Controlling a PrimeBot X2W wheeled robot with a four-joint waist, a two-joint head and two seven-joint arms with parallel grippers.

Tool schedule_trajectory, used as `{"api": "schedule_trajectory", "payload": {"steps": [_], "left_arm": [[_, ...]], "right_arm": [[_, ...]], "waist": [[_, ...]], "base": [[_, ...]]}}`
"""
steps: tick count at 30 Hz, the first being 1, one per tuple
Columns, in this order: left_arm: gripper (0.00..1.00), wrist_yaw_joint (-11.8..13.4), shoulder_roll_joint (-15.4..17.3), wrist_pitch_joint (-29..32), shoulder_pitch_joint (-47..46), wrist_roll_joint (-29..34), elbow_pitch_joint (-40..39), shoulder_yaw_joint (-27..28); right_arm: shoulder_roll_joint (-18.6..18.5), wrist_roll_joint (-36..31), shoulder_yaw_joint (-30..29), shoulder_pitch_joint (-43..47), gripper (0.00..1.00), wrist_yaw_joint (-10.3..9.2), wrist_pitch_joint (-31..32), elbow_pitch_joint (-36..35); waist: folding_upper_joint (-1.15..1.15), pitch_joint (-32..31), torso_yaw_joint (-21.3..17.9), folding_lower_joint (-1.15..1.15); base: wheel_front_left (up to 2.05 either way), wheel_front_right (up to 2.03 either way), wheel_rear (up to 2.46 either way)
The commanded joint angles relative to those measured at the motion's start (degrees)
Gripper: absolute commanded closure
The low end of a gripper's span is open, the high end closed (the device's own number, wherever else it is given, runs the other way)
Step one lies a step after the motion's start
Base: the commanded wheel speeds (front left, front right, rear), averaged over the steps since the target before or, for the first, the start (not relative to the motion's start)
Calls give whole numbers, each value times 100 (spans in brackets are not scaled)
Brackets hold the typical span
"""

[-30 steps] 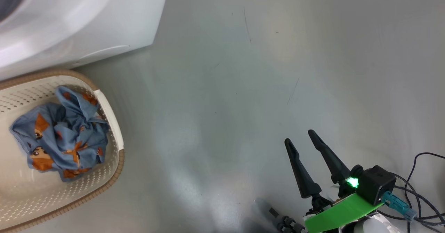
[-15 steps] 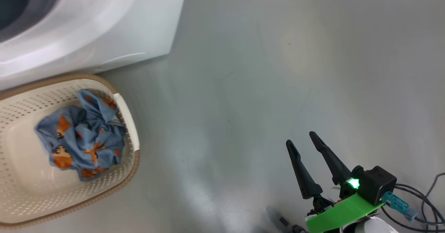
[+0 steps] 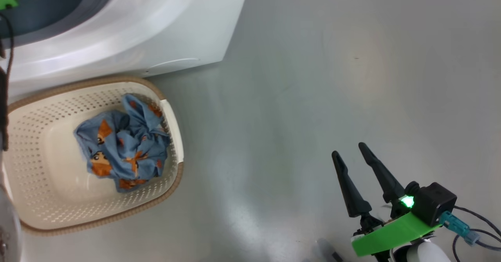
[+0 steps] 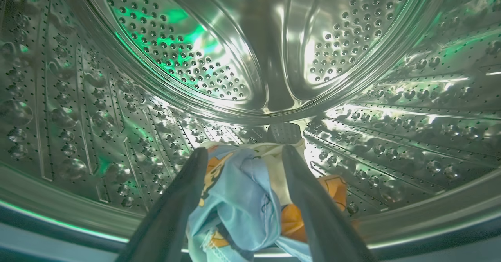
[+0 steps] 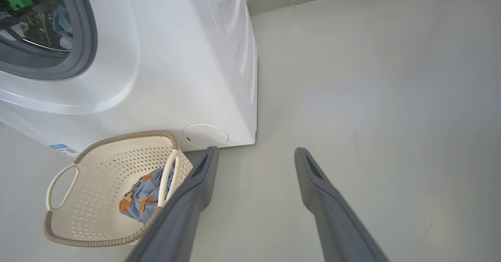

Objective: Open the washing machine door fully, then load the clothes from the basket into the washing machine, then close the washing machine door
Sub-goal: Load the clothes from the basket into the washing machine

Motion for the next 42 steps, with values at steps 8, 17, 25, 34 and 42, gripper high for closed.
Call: {"api": "schedule_trajectory", "payload": {"steps": [8,17,25,34,42], "left_arm": [[0,-195,40,-81,532,-97,-704,-43],[0,-374,-167,-83,1489,-304,-1804,-13],[0,-469,-289,-81,2567,-391,-2952,-102],[0,-418,-356,-43,3885,-502,-4155,-158],[0,-371,-489,-56,5356,-670,-5071,-193]], "right_arm": [[-32,-23,-23,-123,0,9,-27,-116],[-52,-43,-130,-157,0,9,-27,-123],[-81,-53,-196,-169,0,9,-27,-125],[-129,-81,-243,-153,0,9,-27,-135],[-231,-69,-350,-37,0,9,-27,-123]], "waist": [[0,16,318,0],[0,-28,596,0],[0,-117,787,0],[0,-275,933,0],[0,-648,1075,0]], "base": [[0,0,0],[0,0,0],[0,0,0],[0,0,0],[0,0,0]]}}
